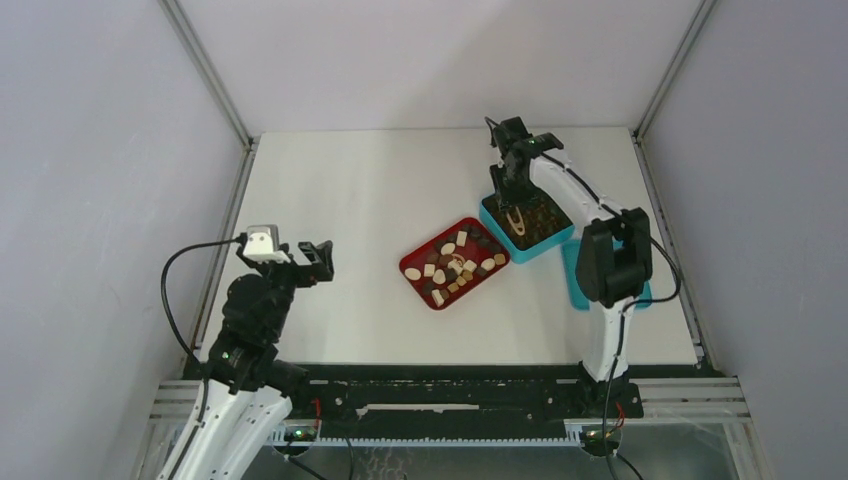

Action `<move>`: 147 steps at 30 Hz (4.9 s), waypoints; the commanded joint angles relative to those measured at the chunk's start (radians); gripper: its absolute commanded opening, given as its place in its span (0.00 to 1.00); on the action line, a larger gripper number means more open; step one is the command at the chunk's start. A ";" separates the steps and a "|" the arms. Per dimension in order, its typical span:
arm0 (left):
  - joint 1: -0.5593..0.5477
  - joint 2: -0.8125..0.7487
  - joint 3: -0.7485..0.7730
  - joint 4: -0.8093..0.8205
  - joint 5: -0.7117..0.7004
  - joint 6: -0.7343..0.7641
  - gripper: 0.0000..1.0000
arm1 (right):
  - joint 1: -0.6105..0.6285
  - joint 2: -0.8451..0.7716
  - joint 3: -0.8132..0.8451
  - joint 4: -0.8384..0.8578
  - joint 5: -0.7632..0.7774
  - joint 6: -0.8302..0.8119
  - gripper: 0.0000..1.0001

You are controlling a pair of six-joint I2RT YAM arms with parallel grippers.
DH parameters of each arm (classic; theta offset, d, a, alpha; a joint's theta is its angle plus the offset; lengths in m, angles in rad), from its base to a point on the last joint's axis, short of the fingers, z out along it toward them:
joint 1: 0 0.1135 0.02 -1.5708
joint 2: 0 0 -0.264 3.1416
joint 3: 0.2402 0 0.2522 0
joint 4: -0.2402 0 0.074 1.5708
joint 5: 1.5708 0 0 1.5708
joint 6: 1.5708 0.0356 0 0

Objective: Pack the chocolate
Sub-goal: Place the fake chocolate in the packing box, then adjust the clamp.

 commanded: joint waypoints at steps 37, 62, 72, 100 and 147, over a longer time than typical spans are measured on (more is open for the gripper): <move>-0.053 0.679 0.183 0.554 0.442 -0.686 0.89 | 0.333 -0.481 -0.434 0.455 -0.162 0.060 0.42; -0.226 0.969 0.264 0.697 0.423 -0.870 0.75 | 0.422 -0.519 -0.460 0.536 -0.134 0.049 0.41; -0.245 1.063 0.280 0.798 0.440 -0.957 0.57 | 0.427 -0.541 -0.490 0.581 -0.141 0.053 0.41; -0.249 1.093 0.150 1.007 0.370 -1.239 0.00 | 0.448 -0.654 -0.648 0.703 -0.117 0.051 0.47; -0.233 1.089 0.196 0.868 0.433 -1.325 0.00 | 0.505 -0.659 -0.736 0.805 -0.015 -0.070 0.47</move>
